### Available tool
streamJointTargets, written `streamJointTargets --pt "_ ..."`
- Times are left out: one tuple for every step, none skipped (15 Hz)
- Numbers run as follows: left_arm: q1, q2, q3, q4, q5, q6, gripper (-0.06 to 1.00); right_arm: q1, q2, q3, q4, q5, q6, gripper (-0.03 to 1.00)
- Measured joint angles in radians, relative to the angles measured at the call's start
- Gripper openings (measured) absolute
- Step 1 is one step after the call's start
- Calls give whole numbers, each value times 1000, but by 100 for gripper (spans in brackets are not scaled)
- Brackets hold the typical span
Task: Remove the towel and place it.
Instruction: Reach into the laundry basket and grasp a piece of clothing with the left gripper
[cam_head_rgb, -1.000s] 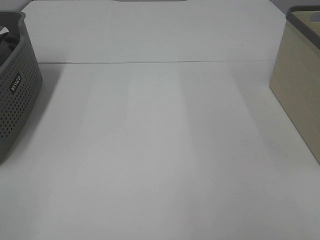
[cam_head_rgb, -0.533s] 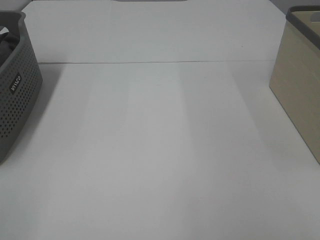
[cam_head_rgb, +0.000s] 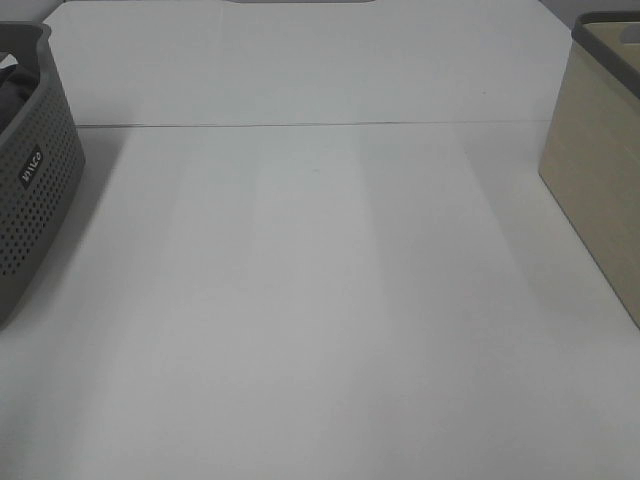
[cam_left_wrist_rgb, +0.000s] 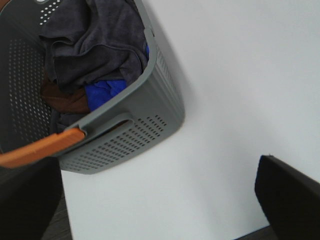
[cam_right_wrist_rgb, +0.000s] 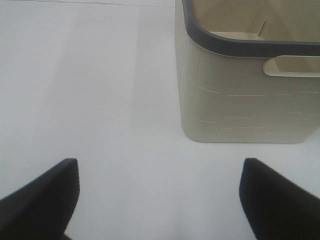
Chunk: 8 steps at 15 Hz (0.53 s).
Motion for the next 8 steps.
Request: streamJointTargets --pt "0 126 -73 11 6 94 99 0 0 0 0 0 0 85" --pt "0 344 -207 35 27 238 99 0 0 0 0 0 0 85" --pt "0 458 -286 55 37 297 99 0 0 0 0 0 0 85" --pt "0 517 -318 65 44 321 99 0 0 0 0 0 0 85" --pt "0 617 -397 94 56 354 99 0 0 0 0 0 0 85" --pt "0 717 -477 122 75 379 99 0 0 0 0 0 0 85" --pt "0 793 -544 146 91 393 99 0 0 0 0 0 0 85" --pt "0 859 -603 167 100 400 99 0 0 0 0 0 0 85"
